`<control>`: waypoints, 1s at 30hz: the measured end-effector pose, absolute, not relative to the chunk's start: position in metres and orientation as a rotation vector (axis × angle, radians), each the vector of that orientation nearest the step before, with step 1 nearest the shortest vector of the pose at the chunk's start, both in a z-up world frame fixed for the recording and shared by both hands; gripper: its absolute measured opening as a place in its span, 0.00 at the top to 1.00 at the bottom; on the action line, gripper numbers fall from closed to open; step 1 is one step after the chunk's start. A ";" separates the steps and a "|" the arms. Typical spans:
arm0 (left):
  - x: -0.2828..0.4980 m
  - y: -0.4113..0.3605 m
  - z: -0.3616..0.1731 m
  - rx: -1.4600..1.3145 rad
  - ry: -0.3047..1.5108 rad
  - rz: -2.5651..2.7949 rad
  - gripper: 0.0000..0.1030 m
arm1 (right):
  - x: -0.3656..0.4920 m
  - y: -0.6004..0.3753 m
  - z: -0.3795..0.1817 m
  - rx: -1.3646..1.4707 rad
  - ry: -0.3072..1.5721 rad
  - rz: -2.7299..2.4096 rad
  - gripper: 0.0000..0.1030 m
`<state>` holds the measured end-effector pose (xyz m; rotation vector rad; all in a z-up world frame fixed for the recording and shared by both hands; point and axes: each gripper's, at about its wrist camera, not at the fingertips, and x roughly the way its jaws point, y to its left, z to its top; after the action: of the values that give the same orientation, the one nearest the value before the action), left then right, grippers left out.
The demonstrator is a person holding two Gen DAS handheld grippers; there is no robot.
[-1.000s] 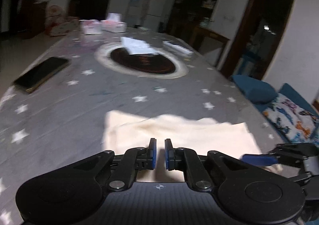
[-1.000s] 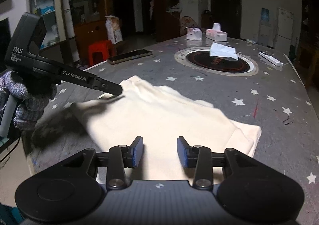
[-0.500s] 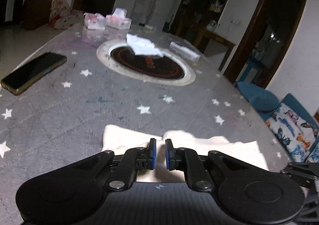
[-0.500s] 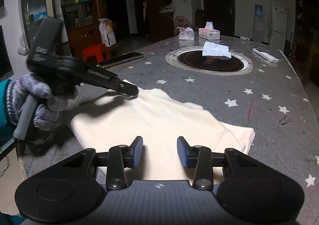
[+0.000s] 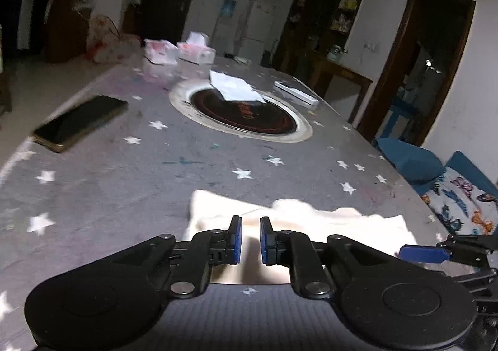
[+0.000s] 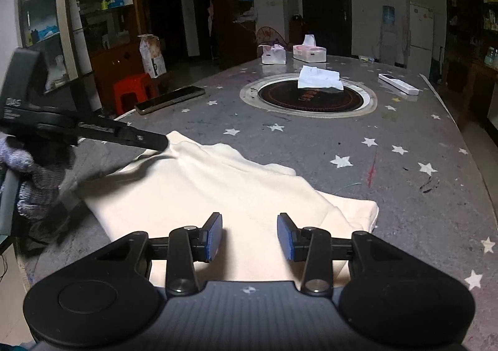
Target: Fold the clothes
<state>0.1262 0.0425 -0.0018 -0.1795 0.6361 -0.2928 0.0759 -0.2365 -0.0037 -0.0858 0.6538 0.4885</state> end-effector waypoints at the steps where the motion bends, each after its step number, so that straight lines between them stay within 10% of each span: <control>1: 0.121 0.044 -0.002 -0.168 0.632 -0.269 0.78 | 0.075 -0.236 -0.005 -0.092 0.656 0.489 0.60; 30: 0.070 0.057 -0.013 -0.306 0.758 -0.275 0.76 | 0.037 -0.246 0.014 -0.262 0.631 0.489 0.55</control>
<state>0.0698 0.0575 -0.0135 -0.3056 0.7580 -0.2754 0.0368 -0.2460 0.0140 -0.2618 0.6309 0.4886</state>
